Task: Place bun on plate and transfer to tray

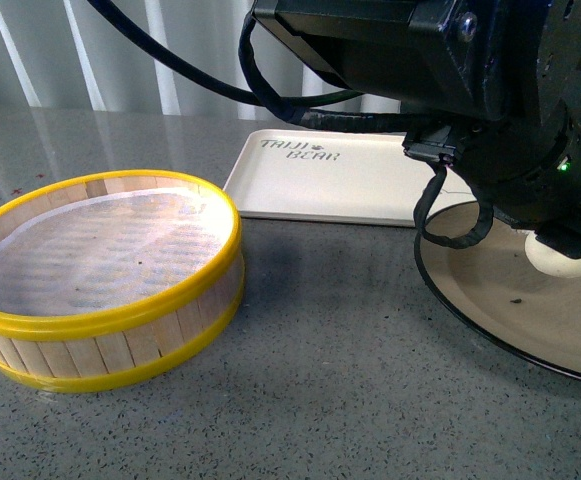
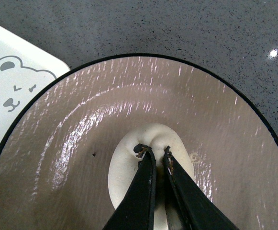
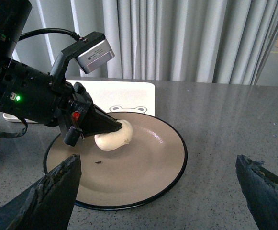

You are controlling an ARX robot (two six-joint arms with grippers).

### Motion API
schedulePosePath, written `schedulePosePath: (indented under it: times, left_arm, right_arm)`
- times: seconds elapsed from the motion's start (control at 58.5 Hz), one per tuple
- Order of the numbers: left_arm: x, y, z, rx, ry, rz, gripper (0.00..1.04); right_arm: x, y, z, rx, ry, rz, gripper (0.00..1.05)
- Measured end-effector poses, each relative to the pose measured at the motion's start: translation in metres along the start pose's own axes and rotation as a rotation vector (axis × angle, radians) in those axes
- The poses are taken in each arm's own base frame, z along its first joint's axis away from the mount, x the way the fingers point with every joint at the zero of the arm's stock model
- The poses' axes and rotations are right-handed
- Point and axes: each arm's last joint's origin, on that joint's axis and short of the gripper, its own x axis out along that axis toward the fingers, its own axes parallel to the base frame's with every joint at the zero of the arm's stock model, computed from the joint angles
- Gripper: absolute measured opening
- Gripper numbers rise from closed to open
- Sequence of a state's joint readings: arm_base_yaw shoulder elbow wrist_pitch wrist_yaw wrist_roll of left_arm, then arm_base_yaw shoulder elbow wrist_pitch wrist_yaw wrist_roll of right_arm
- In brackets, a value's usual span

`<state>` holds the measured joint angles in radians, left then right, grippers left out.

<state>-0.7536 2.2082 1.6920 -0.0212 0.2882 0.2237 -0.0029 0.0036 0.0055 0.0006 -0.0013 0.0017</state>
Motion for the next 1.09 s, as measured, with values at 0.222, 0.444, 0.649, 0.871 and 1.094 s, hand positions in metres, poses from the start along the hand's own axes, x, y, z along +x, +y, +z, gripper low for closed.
schedulePosePath:
  times: [0.222, 0.444, 0.649, 0.871, 1.094]
  left_arm:
    - [0.006, -0.004, -0.005, 0.018, 0.017, 0.016, 0.04]
    - [0.015, -0.005, -0.014, 0.031, 0.04, 0.041, 0.04]
    - [0.018, -0.004, -0.015, 0.03, 0.042, 0.045, 0.04]
    - [0.019, -0.006, -0.015, 0.037, 0.039, 0.047, 0.04]
    - [0.02, -0.008, -0.018, 0.037, 0.05, 0.042, 0.14]
  right_arm:
    - [0.0, 0.0, 0.0, 0.0, 0.0, 0.0, 0.96]
    - [0.0, 0.0, 0.0, 0.0, 0.0, 0.0, 0.96]
    - [0.0, 0.0, 0.0, 0.0, 0.0, 0.0, 0.96]
    - [0.0, 0.0, 0.0, 0.0, 0.0, 0.0, 0.96]
    - [0.0, 0.0, 0.0, 0.0, 0.0, 0.0, 0.96]
